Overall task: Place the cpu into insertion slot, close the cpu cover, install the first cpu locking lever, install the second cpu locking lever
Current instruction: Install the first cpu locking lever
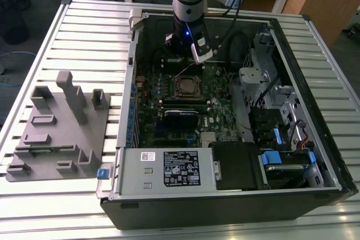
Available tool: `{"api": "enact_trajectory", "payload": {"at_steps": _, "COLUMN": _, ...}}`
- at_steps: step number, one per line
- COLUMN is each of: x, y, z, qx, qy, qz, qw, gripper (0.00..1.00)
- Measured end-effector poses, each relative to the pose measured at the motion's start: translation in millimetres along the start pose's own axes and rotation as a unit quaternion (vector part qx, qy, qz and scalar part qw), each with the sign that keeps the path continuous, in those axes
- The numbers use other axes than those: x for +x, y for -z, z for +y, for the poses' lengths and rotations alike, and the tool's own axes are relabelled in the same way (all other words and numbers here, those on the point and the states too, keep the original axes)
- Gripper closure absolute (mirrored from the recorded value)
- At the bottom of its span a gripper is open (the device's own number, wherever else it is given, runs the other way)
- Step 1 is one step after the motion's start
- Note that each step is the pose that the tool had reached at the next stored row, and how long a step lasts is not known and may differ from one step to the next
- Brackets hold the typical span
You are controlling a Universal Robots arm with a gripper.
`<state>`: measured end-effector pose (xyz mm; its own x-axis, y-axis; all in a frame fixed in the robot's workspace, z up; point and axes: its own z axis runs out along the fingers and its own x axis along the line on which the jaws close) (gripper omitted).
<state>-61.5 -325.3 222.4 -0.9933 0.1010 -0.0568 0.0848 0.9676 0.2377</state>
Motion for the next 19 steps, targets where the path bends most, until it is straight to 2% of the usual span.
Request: {"api": "enact_trajectory", "payload": {"at_steps": 19, "x": -1.7, "y": -2.6, "z": -2.4, "qx": -0.0001, "qy": 0.0, "qz": -0.0007, "qw": 1.0, "gripper": 0.89}}
